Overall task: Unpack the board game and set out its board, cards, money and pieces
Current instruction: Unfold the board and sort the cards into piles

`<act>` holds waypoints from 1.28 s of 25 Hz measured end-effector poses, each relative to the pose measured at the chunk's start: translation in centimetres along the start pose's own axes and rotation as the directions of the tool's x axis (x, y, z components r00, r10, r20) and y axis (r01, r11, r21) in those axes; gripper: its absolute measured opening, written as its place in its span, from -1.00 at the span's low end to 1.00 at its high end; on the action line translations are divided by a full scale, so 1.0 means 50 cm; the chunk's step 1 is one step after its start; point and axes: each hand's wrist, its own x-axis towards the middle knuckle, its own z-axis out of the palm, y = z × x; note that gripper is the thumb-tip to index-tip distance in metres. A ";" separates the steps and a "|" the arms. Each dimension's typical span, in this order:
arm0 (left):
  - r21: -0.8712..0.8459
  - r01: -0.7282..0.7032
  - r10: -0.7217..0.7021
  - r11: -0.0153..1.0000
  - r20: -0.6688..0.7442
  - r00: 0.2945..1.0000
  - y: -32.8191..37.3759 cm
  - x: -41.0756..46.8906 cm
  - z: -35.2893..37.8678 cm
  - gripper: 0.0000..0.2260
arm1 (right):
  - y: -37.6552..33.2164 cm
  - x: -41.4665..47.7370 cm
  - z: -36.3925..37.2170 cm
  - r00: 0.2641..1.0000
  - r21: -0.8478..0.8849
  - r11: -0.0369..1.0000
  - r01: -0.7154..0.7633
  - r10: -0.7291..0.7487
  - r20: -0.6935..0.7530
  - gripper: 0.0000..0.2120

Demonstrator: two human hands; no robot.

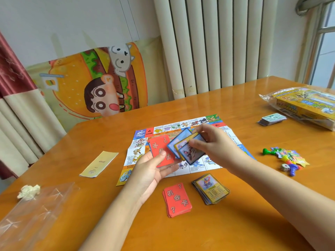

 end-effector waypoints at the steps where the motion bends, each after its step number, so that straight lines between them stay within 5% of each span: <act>1: 0.017 0.036 -0.036 0.999 0.010 0.999 -0.001 -0.003 0.001 -0.78 | -0.006 -0.002 0.000 0.999 0.087 0.996 0.005 -0.002 -0.036 -0.85; 3: 0.013 0.105 -0.105 0.994 0.038 0.994 -0.004 -0.010 0.007 -0.73 | -0.013 -0.011 0.003 0.995 0.107 0.991 0.085 -0.080 -0.053 -0.74; 8: -0.066 0.193 -0.183 0.979 0.134 0.974 -0.001 -0.017 0.016 -0.74 | -0.019 -0.030 0.019 0.937 -0.250 0.904 0.347 -0.349 0.038 -0.38; 13: -0.118 0.196 -0.181 0.973 0.129 0.975 0.002 -0.017 0.013 -0.78 | -0.016 -0.032 0.021 0.941 -0.228 0.917 0.328 -0.338 -0.004 -0.71; 18: -0.074 0.148 -0.140 0.986 0.100 0.985 -0.002 -0.016 0.013 -0.79 | -0.006 -0.025 0.019 0.931 -0.502 0.787 0.359 -0.343 0.126 -0.91; 25: -0.033 0.084 -0.081 0.996 0.064 0.995 -0.002 -0.013 0.012 -0.77 | -0.006 -0.021 0.010 0.898 -0.589 0.683 0.431 -0.388 0.207 -0.93; 30: 0.015 0.065 -0.065 0.998 0.004 0.998 -0.002 -0.011 0.013 -0.79 | -0.003 -0.029 0.015 0.853 -0.508 0.685 0.522 -0.404 0.331 -0.45; 32: 0.037 0.075 -0.075 0.997 -0.003 0.997 -0.001 -0.011 0.011 -0.79 | 0.001 -0.026 0.017 0.844 -0.529 0.658 0.536 -0.407 0.348 -0.41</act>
